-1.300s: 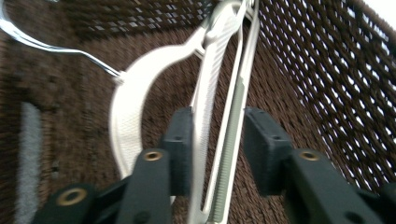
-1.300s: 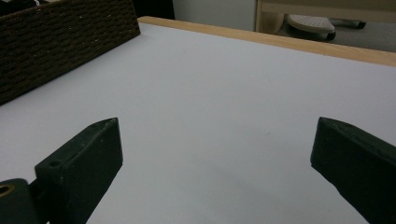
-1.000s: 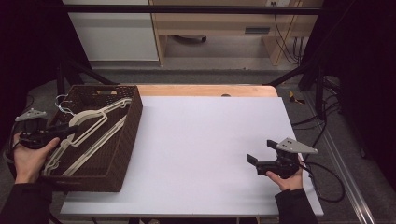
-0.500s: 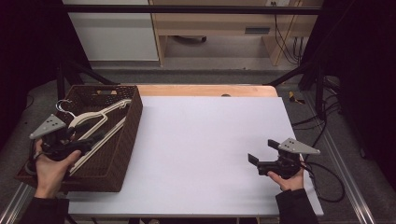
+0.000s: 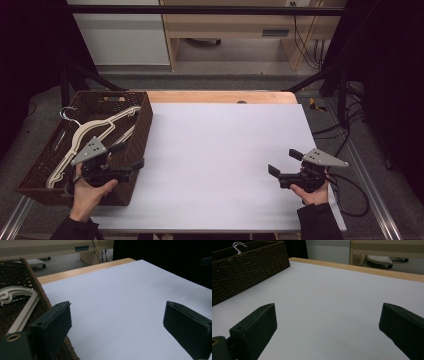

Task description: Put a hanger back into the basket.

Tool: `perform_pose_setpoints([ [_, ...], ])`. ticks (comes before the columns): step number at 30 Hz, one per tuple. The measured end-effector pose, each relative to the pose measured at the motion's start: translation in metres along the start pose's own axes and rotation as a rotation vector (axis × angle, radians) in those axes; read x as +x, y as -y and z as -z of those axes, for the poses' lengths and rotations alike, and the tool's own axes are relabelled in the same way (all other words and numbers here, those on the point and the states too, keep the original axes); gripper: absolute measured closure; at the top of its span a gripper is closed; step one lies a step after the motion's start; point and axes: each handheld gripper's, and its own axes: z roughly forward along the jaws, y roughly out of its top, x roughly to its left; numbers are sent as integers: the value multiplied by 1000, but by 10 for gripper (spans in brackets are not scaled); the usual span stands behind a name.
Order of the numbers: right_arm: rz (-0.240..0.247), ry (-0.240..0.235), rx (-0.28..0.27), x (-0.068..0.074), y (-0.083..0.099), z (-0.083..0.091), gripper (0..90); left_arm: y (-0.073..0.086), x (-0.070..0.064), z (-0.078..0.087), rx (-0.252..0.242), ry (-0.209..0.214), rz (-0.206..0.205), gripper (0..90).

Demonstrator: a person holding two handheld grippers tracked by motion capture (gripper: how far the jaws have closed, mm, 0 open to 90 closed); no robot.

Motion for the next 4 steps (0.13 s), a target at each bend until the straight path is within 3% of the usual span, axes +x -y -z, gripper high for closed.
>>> perform_pose_setpoints([
  [4, -4, -6, -2, 0, 0, 1, 18, 1, -3, -3, 9, -3, -8, 83],
])
